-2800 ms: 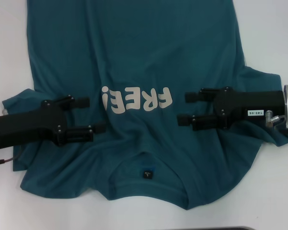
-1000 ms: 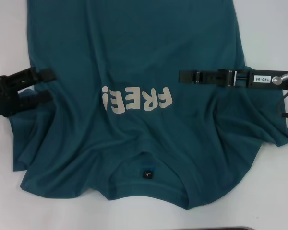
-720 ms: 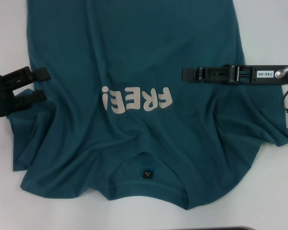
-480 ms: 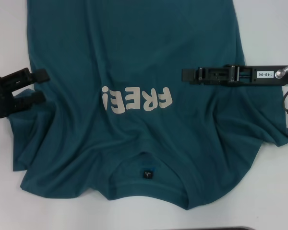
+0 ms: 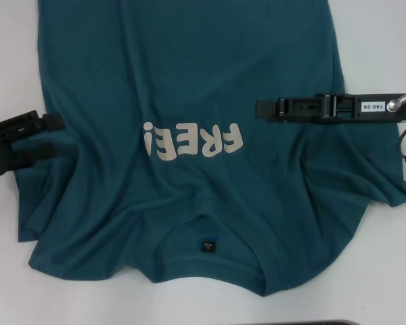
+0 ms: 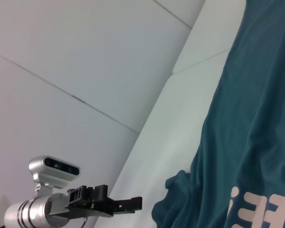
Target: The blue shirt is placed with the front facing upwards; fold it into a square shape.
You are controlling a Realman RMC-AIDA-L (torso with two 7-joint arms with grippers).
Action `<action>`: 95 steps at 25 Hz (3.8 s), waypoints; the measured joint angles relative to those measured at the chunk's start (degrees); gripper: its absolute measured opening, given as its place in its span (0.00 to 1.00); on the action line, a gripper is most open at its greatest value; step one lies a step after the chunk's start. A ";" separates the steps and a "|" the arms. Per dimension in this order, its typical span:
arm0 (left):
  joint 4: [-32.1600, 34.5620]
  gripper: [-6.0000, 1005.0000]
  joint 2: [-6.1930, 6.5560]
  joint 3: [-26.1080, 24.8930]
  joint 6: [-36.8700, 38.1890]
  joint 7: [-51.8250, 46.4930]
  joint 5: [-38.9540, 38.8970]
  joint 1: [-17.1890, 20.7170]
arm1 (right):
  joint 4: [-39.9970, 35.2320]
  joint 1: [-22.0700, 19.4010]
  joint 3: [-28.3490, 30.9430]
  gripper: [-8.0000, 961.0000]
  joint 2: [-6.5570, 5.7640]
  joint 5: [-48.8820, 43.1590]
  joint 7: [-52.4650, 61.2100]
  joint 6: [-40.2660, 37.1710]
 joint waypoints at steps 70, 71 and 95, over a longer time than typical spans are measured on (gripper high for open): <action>1.90 0.30 0.22 -3.07 -10.41 -4.09 12.24 -2.62 | 0.46 -1.29 4.50 0.95 -0.77 0.45 0.91 1.46; 1.90 0.28 0.25 -3.09 -10.40 -4.05 12.24 -2.62 | 0.47 -1.29 4.55 0.95 -0.77 0.45 0.91 1.41; -1.14 0.01 5.84 -3.29 -8.09 -7.04 14.86 -3.90 | 0.46 -1.23 5.19 0.95 -0.81 0.45 1.13 1.26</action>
